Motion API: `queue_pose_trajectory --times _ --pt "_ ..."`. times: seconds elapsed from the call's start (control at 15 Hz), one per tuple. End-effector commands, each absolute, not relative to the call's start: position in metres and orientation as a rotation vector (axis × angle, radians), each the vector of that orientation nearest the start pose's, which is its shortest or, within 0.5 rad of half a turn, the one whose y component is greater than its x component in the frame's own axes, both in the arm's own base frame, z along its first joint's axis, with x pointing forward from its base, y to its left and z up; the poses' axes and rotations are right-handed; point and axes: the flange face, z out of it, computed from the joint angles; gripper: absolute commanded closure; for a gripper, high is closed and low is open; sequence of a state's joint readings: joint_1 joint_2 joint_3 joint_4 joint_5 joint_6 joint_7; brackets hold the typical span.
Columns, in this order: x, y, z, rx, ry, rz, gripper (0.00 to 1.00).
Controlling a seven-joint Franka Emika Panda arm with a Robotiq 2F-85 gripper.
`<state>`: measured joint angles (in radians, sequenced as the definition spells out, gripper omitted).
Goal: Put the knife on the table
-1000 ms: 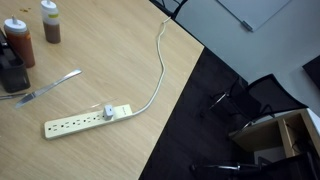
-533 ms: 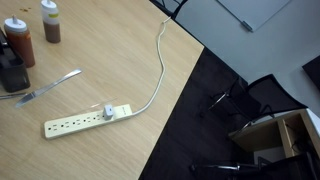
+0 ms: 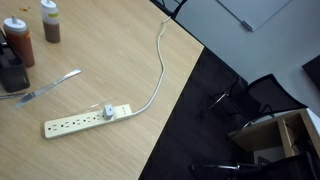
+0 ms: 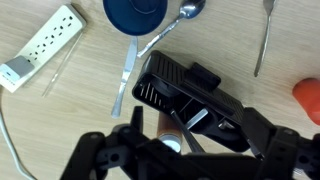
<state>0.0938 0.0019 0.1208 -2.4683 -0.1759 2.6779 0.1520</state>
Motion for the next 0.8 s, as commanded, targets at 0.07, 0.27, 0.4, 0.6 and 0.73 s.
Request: queue_pose_trajectory --times 0.07,0.27,0.4,0.6,0.73 --pt "0.488 0.113 0.308 -3.153 -0.356 -0.357 0.00" --pt "0.490 0.113 0.310 -3.152 -0.361 -0.363 0.00" --pt "0.490 0.113 0.310 -3.152 -0.361 -0.363 0.00" --pt "0.493 0.114 0.313 -3.170 -0.376 -0.413 0.00" --pt "0.499 0.121 0.318 -3.192 -0.433 -0.480 0.00"
